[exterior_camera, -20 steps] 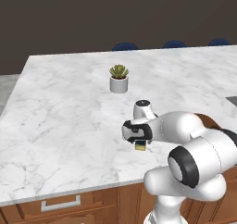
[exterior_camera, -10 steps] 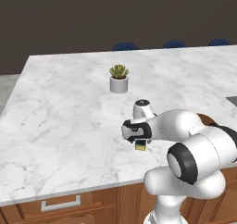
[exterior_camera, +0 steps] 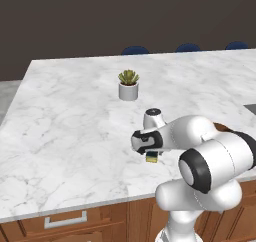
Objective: Pick up the sponge from the counter and clean the cutting board by briefly scrubbing or pressing down on the cutting board. Once finished, release the sponge.
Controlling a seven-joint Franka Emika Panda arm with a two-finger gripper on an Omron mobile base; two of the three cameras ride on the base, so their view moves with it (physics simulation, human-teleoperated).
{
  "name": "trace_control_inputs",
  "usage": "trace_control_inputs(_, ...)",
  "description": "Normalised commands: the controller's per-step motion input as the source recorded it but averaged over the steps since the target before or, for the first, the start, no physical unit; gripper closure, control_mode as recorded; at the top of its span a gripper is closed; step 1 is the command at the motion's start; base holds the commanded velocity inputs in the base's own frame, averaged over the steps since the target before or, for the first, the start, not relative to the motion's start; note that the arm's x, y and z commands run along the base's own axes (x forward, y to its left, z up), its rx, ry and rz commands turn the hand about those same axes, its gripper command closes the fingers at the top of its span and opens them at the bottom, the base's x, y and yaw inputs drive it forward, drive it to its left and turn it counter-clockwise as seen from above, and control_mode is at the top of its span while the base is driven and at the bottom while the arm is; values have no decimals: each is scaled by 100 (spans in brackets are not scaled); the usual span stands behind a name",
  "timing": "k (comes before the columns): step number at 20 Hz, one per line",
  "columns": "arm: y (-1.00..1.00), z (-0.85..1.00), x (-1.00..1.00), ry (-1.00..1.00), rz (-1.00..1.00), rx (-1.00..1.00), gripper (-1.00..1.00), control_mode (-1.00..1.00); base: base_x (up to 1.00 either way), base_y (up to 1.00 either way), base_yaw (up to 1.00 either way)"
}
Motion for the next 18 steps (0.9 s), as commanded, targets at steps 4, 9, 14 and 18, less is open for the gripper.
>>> trace_control_inputs(4, 0, -4, 7, 0, 0, 0, -100, -100, 0, 0, 0)
trace_control_inputs(9, 0, 0, 1, 0, 0, 0, -100, -100, 0, 0, 0)
trace_control_inputs(14, 0, 0, 0, 0, 0, 0, -100, -100, 0, 0, 0)
trace_control_inputs(18, -1, 0, 0, 0, 0, 0, -100, -100, 0, 0, 0)
